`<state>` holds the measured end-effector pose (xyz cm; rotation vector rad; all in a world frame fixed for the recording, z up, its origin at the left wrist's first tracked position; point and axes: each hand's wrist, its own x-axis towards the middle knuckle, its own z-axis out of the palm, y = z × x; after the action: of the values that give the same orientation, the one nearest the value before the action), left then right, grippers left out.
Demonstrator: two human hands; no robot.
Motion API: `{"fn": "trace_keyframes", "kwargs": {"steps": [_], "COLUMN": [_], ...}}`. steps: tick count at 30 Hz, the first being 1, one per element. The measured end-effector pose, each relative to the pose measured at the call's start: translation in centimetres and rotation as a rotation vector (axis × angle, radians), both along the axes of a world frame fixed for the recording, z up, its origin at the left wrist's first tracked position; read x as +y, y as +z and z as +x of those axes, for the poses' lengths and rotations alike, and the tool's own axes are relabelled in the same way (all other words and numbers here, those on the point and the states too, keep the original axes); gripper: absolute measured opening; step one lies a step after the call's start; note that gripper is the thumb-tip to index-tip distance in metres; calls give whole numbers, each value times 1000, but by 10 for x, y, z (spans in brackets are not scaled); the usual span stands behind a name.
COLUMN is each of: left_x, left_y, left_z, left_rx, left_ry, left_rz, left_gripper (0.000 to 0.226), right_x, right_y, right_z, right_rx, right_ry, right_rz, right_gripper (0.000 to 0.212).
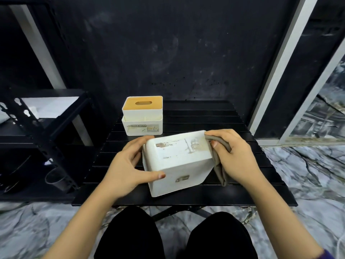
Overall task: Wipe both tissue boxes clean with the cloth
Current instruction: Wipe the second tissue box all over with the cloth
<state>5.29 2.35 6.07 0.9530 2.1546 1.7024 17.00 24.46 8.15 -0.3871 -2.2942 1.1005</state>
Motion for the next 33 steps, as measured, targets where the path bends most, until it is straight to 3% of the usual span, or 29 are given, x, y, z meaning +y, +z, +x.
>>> {"fn": "trace_keyframes", "kwargs": {"steps": [7, 12, 18, 23, 28, 33], "left_x": [1, 14, 13, 13, 13, 13], "left_y": [12, 13, 23, 23, 23, 25], "left_z": [-11, -14, -19, -19, -21, -30], "left_rx": [124, 159, 133, 119, 96, 91], "left_ry": [100, 202, 151, 150, 133, 90], "left_rz": [-338, -348, -369, -337, -327, -372], "left_gripper": [103, 113, 131, 130, 131, 127], "right_x": [-28, -46, -54, -42, -61, -47], "right_y": [-15, -29, -33, -22, -31, -27], "right_z": [2, 6, 11, -7, 3, -5], "right_rx": [85, 139, 160, 125, 219, 187], "right_ry": [65, 65, 60, 26, 33, 35], "right_rz": [-68, -62, 91, 162, 205, 165], "right_gripper": [32, 35, 31, 31, 28, 30]}}
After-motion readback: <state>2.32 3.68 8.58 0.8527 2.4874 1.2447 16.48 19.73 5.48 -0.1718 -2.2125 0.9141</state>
